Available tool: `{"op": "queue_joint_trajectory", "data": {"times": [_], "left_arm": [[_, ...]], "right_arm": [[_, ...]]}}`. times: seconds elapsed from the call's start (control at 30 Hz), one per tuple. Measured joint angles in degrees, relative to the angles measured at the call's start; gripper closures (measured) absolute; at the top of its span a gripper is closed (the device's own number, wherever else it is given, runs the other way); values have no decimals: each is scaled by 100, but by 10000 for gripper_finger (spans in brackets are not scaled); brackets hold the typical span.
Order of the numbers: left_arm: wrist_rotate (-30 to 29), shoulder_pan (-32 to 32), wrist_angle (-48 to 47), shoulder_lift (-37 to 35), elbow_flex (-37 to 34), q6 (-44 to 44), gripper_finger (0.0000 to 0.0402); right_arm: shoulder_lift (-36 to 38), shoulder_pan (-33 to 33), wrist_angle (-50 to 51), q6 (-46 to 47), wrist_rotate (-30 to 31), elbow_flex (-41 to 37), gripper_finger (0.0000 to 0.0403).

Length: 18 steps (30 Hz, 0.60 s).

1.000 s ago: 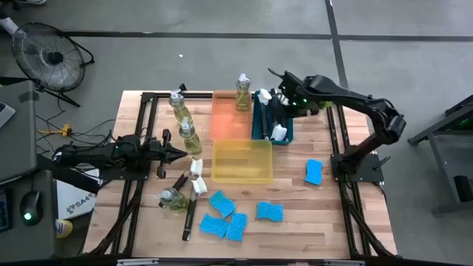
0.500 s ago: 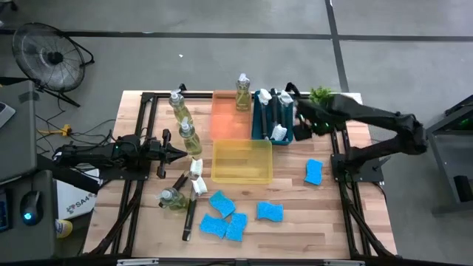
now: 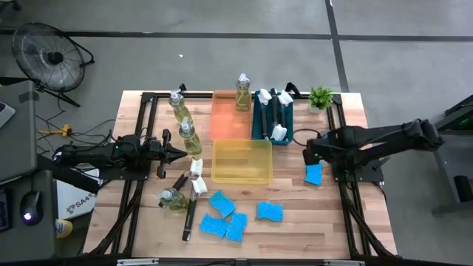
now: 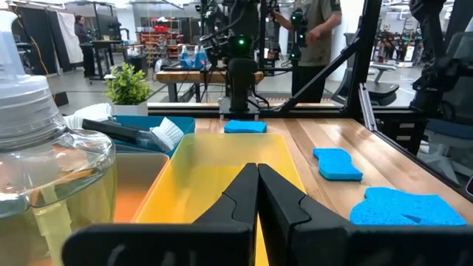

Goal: Pick & Place Kitchen Sink Supplies
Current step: Put the sponge into the yellow bin

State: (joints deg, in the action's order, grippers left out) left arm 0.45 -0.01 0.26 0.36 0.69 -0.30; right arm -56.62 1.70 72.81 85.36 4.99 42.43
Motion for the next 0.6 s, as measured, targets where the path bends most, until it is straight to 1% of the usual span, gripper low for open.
{"op": "queue_joint_trajectory", "data": {"times": [0.07, 0.27, 0.47, 0.6], "left_arm": [[4, 0, 1, 0, 0, 0, 401], [4, -2, 2, 0, 0, 0, 401], [2, 0, 1, 0, 0, 0, 401], [2, 0, 2, 0, 0, 0, 401]], "right_arm": [[-94, 105, -154, 280, -13, -39, 114], [-647, 478, -873, 1256, -394, -117, 114], [-1371, 847, -926, 2047, -844, -117, 114], [-1726, 954, -1033, 2401, -981, -117, 114]]}}
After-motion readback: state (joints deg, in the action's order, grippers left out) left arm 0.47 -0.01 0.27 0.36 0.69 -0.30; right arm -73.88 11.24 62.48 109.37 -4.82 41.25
